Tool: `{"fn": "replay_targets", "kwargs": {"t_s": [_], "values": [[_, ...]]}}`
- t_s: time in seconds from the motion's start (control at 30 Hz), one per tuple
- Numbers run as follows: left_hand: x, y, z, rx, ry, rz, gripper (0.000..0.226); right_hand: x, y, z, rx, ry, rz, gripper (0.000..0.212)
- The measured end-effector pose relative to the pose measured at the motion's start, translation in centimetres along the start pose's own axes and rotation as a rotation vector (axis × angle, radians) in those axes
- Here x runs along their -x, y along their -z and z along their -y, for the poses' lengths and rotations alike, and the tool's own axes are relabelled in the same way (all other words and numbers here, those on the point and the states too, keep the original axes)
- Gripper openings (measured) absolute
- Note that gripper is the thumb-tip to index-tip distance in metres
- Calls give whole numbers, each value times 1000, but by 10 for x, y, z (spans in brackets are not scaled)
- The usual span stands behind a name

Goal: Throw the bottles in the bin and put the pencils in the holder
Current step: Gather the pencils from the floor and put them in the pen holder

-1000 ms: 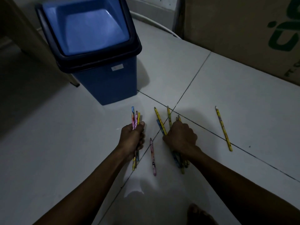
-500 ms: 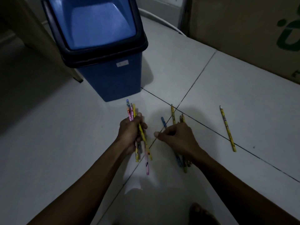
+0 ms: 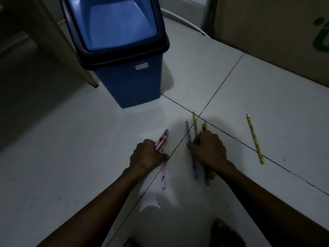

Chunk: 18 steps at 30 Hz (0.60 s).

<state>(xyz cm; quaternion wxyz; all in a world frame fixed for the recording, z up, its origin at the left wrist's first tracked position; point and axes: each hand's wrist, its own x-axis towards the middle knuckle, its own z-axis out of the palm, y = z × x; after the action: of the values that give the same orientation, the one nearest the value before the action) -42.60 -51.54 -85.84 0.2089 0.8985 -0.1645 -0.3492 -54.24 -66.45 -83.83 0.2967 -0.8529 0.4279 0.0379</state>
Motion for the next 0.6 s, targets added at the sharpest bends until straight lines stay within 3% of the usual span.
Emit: {"fn": "replay_targets", "kwargs": {"t_s": [0.13, 0.27, 0.37, 0.6], "values": [[0, 3, -8, 12, -64, 48, 23, -5, 21, -4, -322, -36, -65, 30], [3, 10, -20, 327, -90, 66, 25, -18, 36, -7, -631, -223, -114, 19], [2, 13, -28, 498, -90, 71, 23, -33, 32, -6, -453, -192, -127, 14], [10, 15, -34, 669, -48, 6, 17, -53, 21, 7, 60, -106, -78, 40]]}}
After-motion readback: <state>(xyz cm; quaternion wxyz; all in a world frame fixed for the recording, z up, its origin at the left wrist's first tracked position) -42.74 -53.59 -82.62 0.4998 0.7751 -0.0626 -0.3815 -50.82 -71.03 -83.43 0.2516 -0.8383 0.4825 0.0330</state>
